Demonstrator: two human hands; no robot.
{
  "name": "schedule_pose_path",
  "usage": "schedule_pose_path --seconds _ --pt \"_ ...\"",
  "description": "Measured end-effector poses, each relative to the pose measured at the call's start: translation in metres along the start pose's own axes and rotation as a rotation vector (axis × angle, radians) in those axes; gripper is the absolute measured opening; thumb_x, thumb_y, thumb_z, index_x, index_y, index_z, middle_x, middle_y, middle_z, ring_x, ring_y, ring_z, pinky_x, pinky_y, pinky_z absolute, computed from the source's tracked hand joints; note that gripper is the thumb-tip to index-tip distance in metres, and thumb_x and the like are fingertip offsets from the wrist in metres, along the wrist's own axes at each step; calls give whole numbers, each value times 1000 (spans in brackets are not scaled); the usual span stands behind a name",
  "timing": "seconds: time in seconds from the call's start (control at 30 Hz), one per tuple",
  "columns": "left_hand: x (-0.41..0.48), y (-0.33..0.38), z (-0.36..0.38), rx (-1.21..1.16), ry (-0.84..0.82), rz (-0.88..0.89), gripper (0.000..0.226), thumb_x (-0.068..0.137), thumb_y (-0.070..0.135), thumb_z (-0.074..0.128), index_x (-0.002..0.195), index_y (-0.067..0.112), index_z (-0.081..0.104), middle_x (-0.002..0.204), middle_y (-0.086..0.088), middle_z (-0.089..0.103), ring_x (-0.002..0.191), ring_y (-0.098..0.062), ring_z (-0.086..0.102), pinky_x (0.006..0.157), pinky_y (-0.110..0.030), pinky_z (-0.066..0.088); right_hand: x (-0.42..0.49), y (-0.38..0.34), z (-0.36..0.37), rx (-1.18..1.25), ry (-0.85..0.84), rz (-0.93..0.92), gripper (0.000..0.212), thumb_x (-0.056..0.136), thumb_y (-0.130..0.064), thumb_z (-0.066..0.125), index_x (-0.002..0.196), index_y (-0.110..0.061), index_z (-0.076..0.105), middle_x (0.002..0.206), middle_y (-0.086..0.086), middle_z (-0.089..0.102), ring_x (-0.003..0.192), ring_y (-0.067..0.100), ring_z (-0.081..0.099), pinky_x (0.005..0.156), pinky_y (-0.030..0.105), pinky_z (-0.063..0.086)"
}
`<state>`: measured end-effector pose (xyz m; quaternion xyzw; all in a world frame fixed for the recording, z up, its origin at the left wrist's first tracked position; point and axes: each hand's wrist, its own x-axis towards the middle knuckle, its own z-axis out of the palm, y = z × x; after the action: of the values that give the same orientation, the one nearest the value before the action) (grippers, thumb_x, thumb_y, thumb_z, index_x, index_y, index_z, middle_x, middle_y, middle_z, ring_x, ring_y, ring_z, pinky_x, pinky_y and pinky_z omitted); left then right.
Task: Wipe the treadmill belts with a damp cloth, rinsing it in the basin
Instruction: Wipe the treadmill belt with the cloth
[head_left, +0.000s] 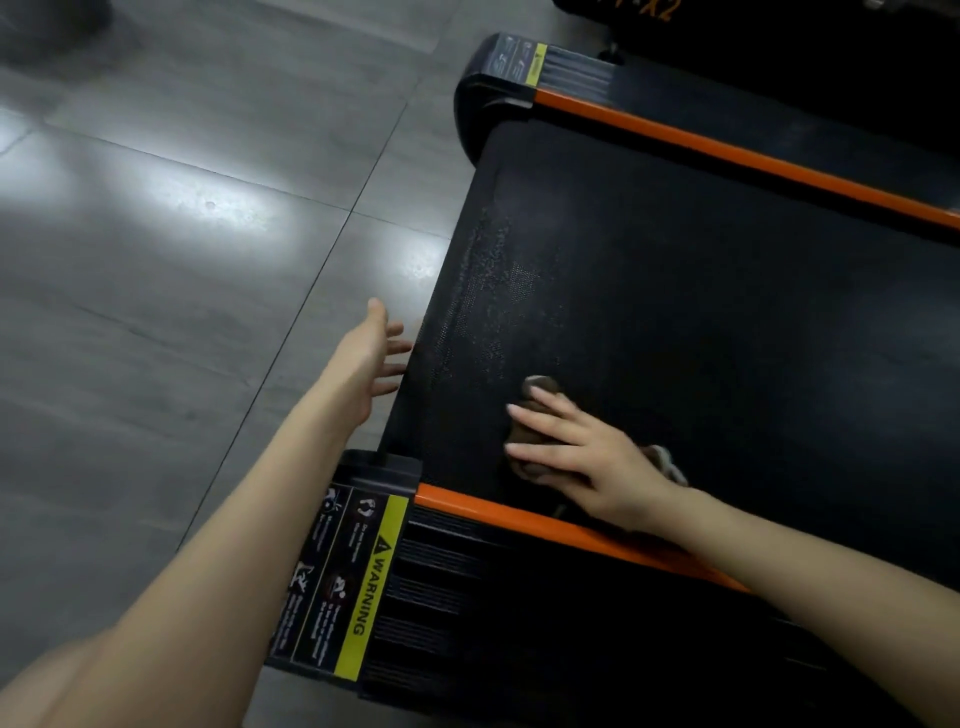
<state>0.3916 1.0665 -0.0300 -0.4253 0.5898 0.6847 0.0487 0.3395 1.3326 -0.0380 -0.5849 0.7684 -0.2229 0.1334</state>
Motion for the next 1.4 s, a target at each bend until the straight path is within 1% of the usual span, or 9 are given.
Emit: schedule_pose_path --seconds 0.1,0.23,0.37,0.47,0.53,0.8,0.93,1.17,1.4 --pt "8 -1 14 26 60 44 57 102 47 16 136 14 48 137 -5 51 120 -26 50 100 -41 39 58 6 8 -70 -21 -151 35 89 -30 56 122 -23 62 143 4 46 141 25 27 115 48 20" --pt "11 3 33 -20 76 122 54 102 45 18 123 15 58 121 -7 59 109 -23 56 95 -34 43 97 32 0 -108 -30 -195 35 90 -30 50 121 -22 63 139 7 50 137 28 34 114 48 19" --pt "27 -3 47 117 114 179 87 79 71 11 132 18 54 136 -12 54 126 -29 48 109 -45 33 160 79 -25 -93 163 90 32 87 -26 58 116 -17 67 135 12 53 133 34 39 112 52 23" --pt "26 -6 53 401 127 190 67 93 66 18 148 30 30 150 -2 38 135 -26 38 108 -40 29 206 122 -50 -80 192 249 31 90 -26 60 120 -22 64 141 6 47 139 25 30 117 44 14" --pt "28 -12 54 507 150 206 69 88 70 30 149 40 19 149 3 38 132 -23 42 105 -41 34 226 145 -64 -64 215 297 31 91 -27 59 123 -25 62 144 2 44 141 20 26 117 40 9" --pt "38 -22 51 392 191 249 72 78 72 51 142 51 26 138 17 47 120 -10 52 101 -39 41 241 233 -115 -117 361 636 34 95 -38 49 128 -31 56 150 -2 36 142 19 23 116 42 14" --pt "37 -22 53 362 176 248 76 72 77 50 140 52 29 135 17 51 119 -9 53 103 -40 39 221 209 -98 -77 412 591 33 96 -33 50 127 -28 58 150 -4 36 142 21 21 114 37 19" --pt "26 -10 53 355 170 164 75 78 71 52 144 47 26 141 12 47 124 -15 50 100 -36 38 111 96 -39 -149 275 373 39 93 -38 42 127 -26 58 147 1 39 140 28 27 114 43 17" --pt "13 1 43 412 89 129 66 91 56 48 149 37 21 151 1 34 134 -25 38 106 -35 33 57 33 -19 -170 117 475 45 90 -40 37 131 -30 53 150 0 34 139 31 27 105 53 31"
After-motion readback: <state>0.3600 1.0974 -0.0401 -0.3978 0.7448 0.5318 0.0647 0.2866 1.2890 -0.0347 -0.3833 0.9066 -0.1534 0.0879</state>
